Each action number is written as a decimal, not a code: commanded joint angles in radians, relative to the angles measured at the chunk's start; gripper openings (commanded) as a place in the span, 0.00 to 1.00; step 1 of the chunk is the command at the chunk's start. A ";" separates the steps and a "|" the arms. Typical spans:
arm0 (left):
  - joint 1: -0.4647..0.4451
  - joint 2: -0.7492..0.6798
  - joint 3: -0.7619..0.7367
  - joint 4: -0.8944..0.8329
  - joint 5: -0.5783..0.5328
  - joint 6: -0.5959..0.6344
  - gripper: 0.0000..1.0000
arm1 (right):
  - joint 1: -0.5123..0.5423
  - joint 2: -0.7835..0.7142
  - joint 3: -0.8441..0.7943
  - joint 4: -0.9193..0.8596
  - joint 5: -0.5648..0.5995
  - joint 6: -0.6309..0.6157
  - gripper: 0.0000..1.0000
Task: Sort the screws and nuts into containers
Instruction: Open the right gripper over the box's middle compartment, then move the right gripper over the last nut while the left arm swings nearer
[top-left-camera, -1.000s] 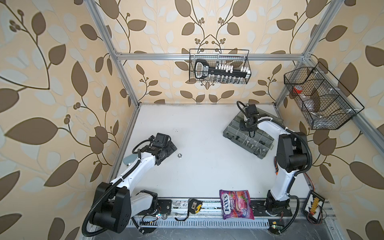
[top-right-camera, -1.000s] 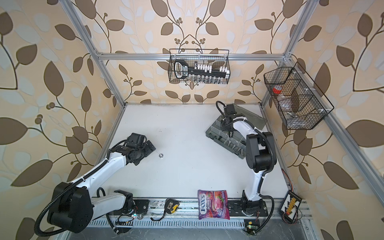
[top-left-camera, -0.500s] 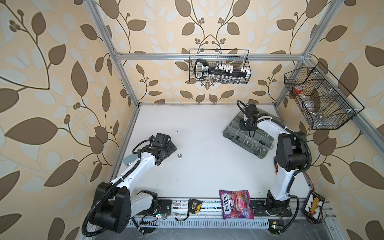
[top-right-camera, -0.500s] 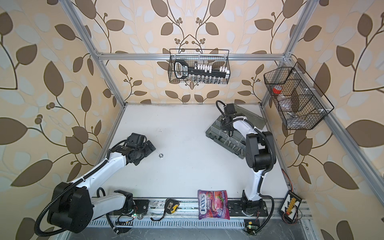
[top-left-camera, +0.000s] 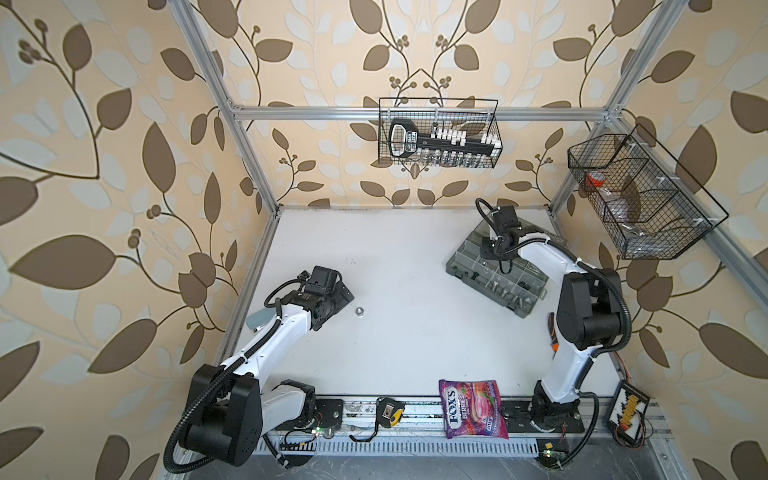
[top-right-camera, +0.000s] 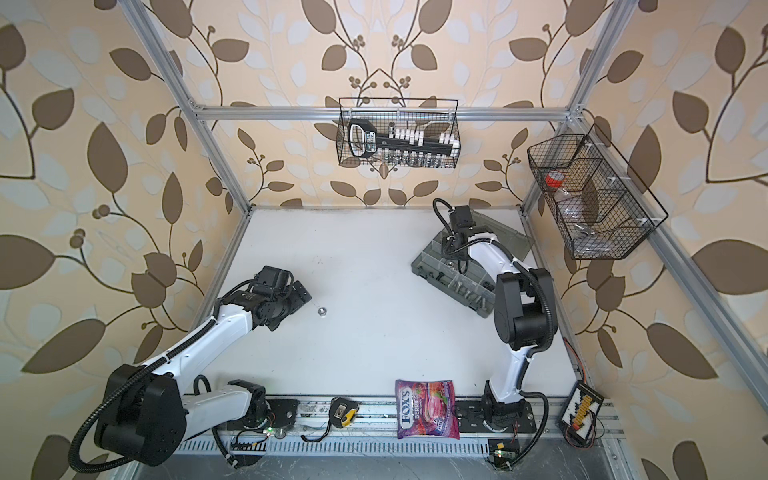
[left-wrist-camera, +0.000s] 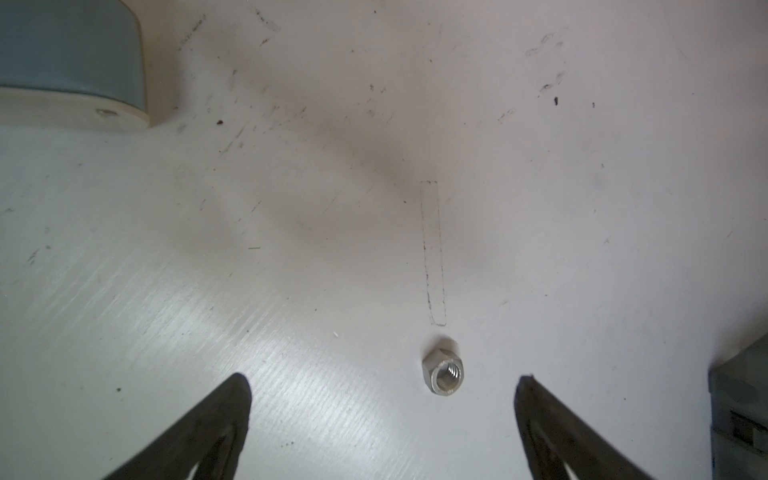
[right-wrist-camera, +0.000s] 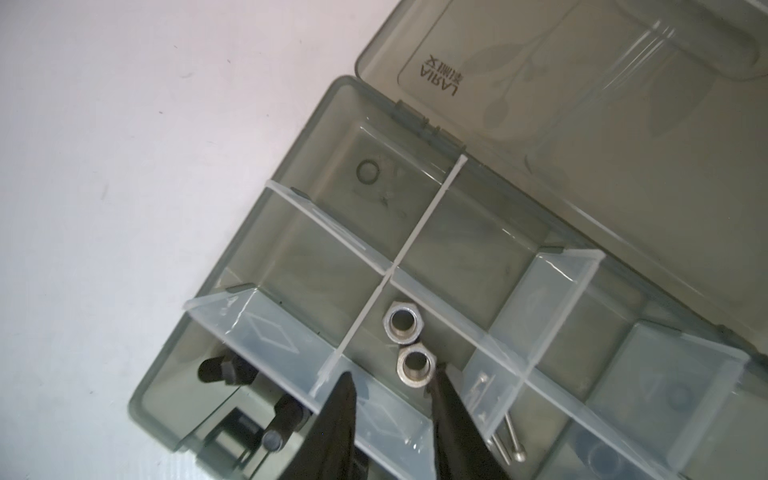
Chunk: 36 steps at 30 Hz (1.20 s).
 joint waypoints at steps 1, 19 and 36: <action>-0.008 -0.009 0.032 -0.007 -0.018 0.005 0.99 | 0.063 -0.085 -0.044 -0.018 0.007 0.005 0.32; -0.008 -0.083 0.020 -0.052 -0.094 -0.027 0.99 | 0.542 -0.008 0.000 -0.045 0.069 0.082 0.95; -0.002 -0.331 0.012 -0.175 -0.314 -0.070 0.99 | 0.792 0.276 0.286 -0.067 0.037 0.014 1.00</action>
